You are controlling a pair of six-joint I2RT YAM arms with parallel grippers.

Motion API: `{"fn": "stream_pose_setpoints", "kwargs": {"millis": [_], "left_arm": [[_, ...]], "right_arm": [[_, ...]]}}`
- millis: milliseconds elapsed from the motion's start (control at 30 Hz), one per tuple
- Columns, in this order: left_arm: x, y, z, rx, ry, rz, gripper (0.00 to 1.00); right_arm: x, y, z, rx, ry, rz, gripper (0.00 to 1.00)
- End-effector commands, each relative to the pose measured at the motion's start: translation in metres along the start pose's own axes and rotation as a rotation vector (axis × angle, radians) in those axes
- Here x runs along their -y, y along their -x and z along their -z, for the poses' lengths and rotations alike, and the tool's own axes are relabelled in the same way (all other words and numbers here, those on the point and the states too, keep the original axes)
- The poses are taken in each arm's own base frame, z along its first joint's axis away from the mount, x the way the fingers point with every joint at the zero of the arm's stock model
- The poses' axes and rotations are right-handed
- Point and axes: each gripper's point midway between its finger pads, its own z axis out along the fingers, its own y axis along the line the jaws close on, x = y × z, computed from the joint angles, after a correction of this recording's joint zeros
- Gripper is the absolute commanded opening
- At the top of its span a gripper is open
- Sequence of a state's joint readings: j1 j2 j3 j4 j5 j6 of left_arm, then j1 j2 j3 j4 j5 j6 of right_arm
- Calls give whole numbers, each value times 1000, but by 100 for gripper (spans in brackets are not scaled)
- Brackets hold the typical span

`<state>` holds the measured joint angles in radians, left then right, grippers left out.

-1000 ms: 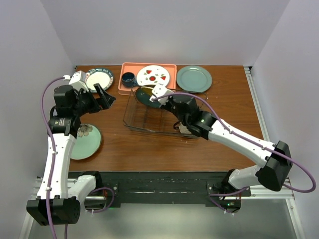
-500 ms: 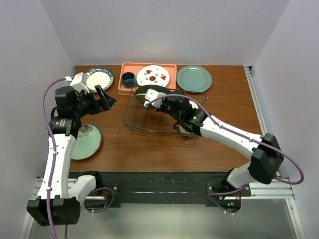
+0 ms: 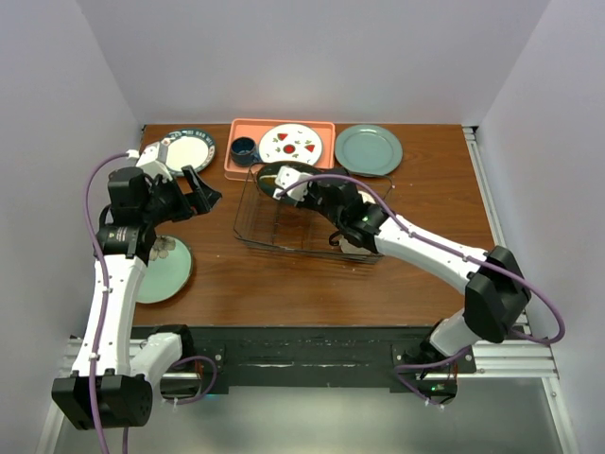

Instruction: Load the mixed dishes into the dish rack

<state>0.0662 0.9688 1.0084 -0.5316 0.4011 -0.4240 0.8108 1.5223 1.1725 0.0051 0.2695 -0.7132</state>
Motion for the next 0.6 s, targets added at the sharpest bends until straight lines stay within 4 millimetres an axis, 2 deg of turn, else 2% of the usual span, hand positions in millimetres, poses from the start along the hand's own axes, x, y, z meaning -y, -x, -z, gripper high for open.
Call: {"fn": "stream_pose_setpoints", "kwargs": {"millis": [0, 267, 467, 500, 533, 567], "left_arm": [[3, 6, 0, 28, -24, -31, 100], [0, 1, -1, 20, -18, -30, 100], [-1, 2, 0, 21, -13, -33, 100], [0, 2, 0, 23, -14, -32, 100], [-1, 2, 0, 23, -12, -33, 100], [-1, 1, 0, 21, -10, -31, 100]], "right_arm": [[10, 26, -6, 91, -4, -4, 0], [-6, 12, -24, 45, 26, 1, 0], [-1, -2, -35, -38, -15, -56, 0], [0, -2, -38, -42, -15, -75, 4], [0, -3, -38, -45, -14, -84, 13], [3, -3, -39, -41, -18, -101, 16]]}}
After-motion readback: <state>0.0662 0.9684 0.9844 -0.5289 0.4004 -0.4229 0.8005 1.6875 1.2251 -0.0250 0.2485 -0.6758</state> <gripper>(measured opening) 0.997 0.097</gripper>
